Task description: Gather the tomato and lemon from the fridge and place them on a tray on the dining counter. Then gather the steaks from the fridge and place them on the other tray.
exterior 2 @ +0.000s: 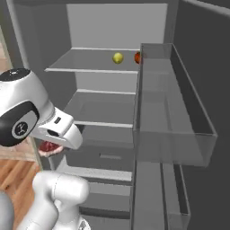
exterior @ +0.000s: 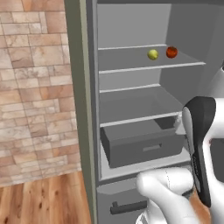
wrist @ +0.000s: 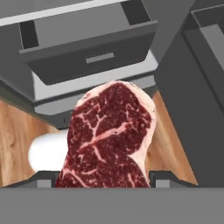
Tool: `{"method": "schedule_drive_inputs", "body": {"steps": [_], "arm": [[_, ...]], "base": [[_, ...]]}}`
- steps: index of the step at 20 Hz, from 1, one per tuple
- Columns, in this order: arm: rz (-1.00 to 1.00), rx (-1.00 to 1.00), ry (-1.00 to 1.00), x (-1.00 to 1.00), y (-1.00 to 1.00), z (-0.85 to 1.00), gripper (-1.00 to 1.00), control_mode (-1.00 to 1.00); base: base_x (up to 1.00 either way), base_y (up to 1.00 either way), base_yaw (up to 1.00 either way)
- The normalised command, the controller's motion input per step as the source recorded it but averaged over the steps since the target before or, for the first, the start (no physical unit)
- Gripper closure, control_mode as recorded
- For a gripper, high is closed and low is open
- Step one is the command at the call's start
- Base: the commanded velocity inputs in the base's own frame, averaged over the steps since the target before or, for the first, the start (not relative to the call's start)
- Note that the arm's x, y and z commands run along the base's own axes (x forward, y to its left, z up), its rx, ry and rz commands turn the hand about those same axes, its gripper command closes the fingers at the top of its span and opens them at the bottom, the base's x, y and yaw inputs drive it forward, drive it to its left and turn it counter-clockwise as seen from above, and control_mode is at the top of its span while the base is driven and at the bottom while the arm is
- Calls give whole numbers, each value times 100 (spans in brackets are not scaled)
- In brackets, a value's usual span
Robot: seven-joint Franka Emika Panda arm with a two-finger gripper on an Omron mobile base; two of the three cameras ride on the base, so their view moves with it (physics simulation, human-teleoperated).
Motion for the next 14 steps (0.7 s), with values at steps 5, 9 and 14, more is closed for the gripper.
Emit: {"method": "schedule_drive_inputs", "body": {"steps": [5,9,14], "arm": [[0,0,0,0,0,0,100,100],[0,0,0,0,0,0,100,100],[0,0,0,0,0,0,100,100]], "base": [[-75,72,-2],[-70,75,-10],[-53,73,-17]]}}
